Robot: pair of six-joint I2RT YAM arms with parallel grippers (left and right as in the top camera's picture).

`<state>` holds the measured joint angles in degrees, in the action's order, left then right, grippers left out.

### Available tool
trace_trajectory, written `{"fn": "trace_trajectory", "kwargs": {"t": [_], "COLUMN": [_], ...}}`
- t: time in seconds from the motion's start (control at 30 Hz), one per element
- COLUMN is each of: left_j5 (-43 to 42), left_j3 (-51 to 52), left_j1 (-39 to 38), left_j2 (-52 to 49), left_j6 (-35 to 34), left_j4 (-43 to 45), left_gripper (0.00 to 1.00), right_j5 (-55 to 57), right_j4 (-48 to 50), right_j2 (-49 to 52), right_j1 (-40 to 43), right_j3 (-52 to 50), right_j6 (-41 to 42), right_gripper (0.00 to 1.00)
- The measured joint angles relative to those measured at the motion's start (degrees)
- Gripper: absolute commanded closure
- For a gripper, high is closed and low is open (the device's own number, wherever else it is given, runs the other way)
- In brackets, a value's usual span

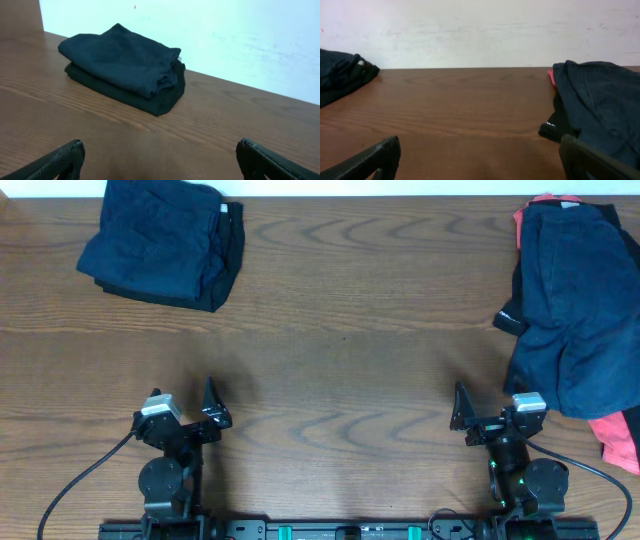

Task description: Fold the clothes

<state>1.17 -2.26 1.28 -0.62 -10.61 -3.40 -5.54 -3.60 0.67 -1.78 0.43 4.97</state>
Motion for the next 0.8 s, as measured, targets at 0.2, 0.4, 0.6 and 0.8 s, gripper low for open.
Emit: {"fn": "trace_trajectory", "kwargs": {"t": [0.2, 0.4, 0.6, 0.8], "left_j5": [-0.4, -0.4, -0.5, -0.6], "left_j3": [0.0, 0.0, 0.0, 0.0], "left_j1": [-0.2, -0.2, -0.2, -0.2], "left_j2": [0.0, 0.0, 0.0, 0.0], "left_j6": [0.2, 0.2, 0.2, 0.2], "left_j4": [0.0, 0.0, 0.0, 0.0], "left_gripper": [0.02, 0.02, 0.02, 0.02], "right_j5": [0.0, 0.0, 0.0, 0.0], "right_j4": [0.0, 0.0, 0.0, 0.0], "right_j2": [0.0, 0.0, 0.0, 0.0], "right_j1": [0.0, 0.0, 0.0, 0.0], "right_j3": [0.0, 0.0, 0.0, 0.0], "right_j6": [0.0, 0.0, 0.0, 0.0], "right_gripper": [0.01, 0.01, 0.01, 0.01]}}
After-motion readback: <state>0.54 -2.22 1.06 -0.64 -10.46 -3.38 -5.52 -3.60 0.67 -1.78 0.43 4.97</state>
